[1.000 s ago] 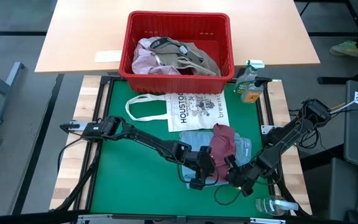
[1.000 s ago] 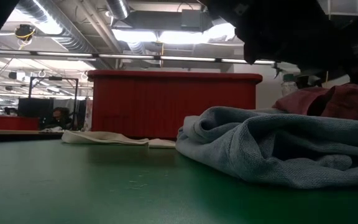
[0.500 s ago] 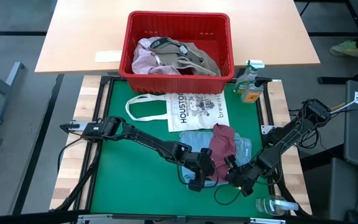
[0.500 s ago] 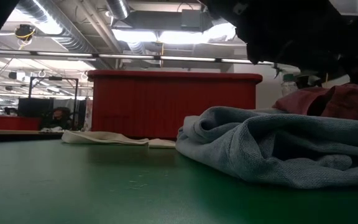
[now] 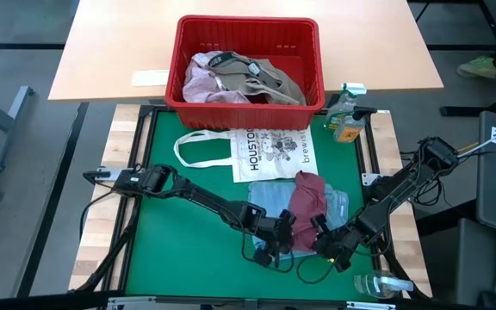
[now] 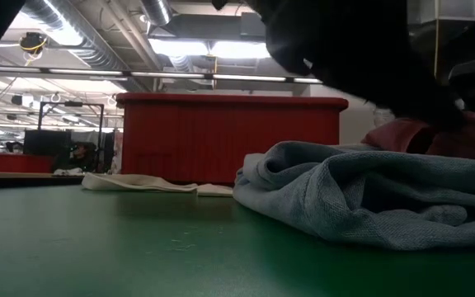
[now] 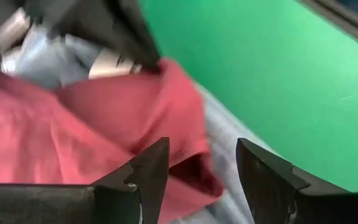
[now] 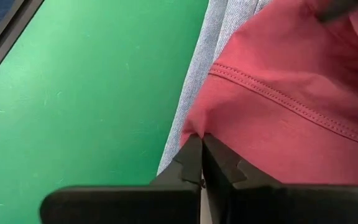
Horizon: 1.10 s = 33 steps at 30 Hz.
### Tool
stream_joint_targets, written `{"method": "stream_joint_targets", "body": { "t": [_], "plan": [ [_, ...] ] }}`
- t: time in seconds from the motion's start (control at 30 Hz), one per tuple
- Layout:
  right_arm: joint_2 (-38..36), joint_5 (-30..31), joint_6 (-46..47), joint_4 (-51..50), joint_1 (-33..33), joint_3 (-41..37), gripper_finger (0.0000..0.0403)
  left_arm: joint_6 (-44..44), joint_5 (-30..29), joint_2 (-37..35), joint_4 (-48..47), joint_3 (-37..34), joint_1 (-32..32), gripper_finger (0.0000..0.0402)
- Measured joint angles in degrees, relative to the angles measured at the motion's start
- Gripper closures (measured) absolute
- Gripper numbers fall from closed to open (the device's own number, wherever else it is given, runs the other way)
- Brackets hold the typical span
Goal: Fold Laundry from Bin
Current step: Fold the red underwear from the red laundry basket
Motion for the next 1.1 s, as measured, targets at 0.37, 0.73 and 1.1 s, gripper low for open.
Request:
{"method": "stream_joint_targets", "body": {
  "t": [0.37,0.73,1.1],
  "plan": [
    [0.0,0.0,0.0,0.0,0.0,0.0,0.0398,-0.1,-6.6,1.1,0.1,0.0,-0.8,0.0308],
    [0.0,-1.6,-0.6,-10.4,0.1,7.8,0.0398,-3.3,-6.8,-1.3,-0.5,0.0,-2.1,0.0397],
    [-0.1,-5.9,-1.7,-23.0,0.1,17.3,0.0398,-2.8,-8.8,-5.7,-3.6,0.0,-3.5,0.0399]
  ]
}}
